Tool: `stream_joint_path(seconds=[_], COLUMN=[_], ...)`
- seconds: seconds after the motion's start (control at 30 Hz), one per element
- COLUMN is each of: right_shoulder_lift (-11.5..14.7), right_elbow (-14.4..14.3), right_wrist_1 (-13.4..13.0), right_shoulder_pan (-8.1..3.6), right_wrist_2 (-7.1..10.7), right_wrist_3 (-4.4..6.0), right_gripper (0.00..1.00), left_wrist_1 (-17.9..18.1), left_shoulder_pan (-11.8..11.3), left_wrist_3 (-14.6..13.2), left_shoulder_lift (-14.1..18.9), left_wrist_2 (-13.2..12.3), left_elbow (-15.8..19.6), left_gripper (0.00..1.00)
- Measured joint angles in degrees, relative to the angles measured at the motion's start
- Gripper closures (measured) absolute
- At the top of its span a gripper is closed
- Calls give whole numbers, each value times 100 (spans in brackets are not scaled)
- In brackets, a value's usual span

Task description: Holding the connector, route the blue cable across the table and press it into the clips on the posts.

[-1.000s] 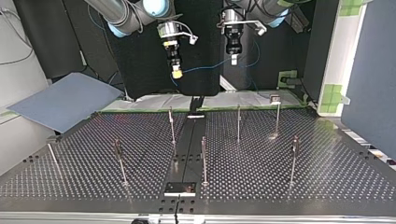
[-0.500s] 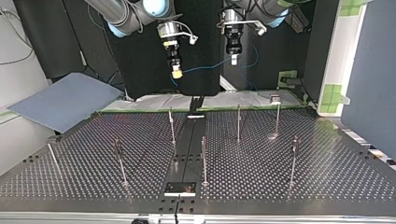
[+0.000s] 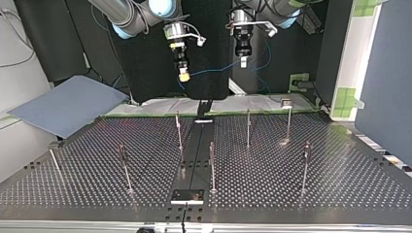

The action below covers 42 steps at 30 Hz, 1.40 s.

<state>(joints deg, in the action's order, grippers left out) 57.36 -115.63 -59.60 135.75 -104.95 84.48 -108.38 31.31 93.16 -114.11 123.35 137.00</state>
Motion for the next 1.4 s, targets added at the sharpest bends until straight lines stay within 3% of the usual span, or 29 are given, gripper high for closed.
stream_joint_path(seconds=[0.43, 0.77, 1.27, 1.4], right_shoulder_lift=[3, 17, 15, -99], right_elbow=[1, 25, 30, 145], right_wrist_1=[-3, -17, -15, 101], right_shoulder_pan=[-1, -9, -6, 109], right_wrist_2=[-1, -8, -12, -126], right_wrist_3=[0, 0, -3, -65], right_gripper=[100, 100, 100, 100], left_wrist_1=[0, 60, 62, 61], left_shoulder_pan=[-3, -42, -44, -44], left_wrist_3=[-3, -35, -35, -35], left_shoulder_lift=[-3, -345, -386, -387], left_wrist_2=[-6, -43, -44, -44], left_elbow=[0, 8, 9, 9], left_gripper=[100, 100, 100, 100])
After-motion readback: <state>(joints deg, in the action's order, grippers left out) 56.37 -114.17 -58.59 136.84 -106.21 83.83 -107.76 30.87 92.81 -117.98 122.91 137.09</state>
